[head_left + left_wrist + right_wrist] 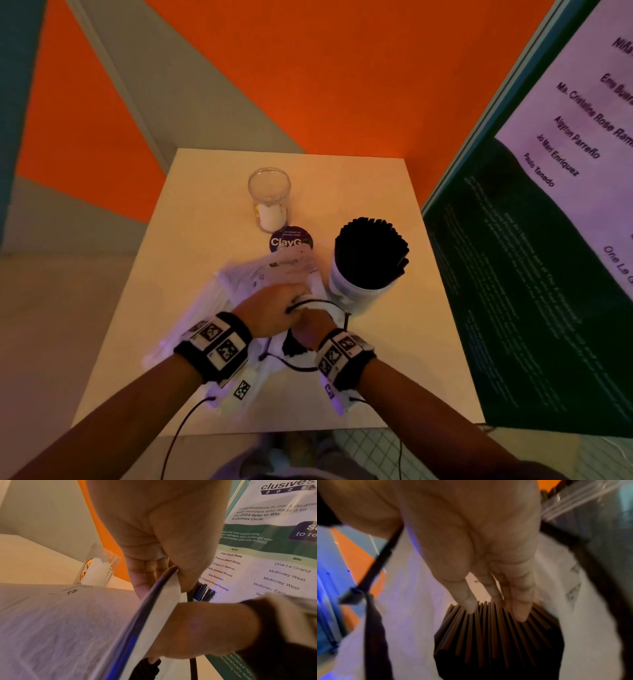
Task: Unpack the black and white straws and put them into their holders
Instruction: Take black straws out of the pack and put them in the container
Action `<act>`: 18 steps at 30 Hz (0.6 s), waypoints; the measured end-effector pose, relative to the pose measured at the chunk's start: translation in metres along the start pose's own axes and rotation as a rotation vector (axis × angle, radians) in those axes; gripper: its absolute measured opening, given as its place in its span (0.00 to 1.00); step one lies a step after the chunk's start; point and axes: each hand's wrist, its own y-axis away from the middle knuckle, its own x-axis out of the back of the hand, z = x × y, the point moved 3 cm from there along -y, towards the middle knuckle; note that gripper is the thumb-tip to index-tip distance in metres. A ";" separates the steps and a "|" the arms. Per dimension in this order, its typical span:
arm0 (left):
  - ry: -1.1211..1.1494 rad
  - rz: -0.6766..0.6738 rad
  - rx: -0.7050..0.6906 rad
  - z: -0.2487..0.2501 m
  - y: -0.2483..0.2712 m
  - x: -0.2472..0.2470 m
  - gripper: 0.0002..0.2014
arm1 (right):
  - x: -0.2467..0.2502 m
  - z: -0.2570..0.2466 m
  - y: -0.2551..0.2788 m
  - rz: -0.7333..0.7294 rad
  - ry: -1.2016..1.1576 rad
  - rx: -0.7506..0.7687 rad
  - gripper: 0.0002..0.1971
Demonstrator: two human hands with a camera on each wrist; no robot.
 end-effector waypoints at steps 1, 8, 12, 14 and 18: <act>0.005 0.001 0.007 0.000 0.001 0.002 0.09 | -0.003 -0.001 -0.006 -0.020 0.072 -0.029 0.16; -0.003 -0.010 0.025 -0.005 0.007 -0.002 0.13 | -0.002 -0.051 -0.001 -0.428 0.384 -0.466 0.13; 0.008 -0.021 0.013 -0.007 0.011 -0.004 0.12 | -0.008 -0.068 -0.015 -0.492 0.754 -0.622 0.11; 0.010 -0.023 0.020 -0.008 0.011 -0.005 0.12 | 0.000 -0.078 -0.005 -0.441 0.721 -0.815 0.09; 0.012 -0.019 0.013 -0.009 0.010 -0.004 0.11 | 0.004 -0.080 -0.009 -0.426 0.928 -0.819 0.08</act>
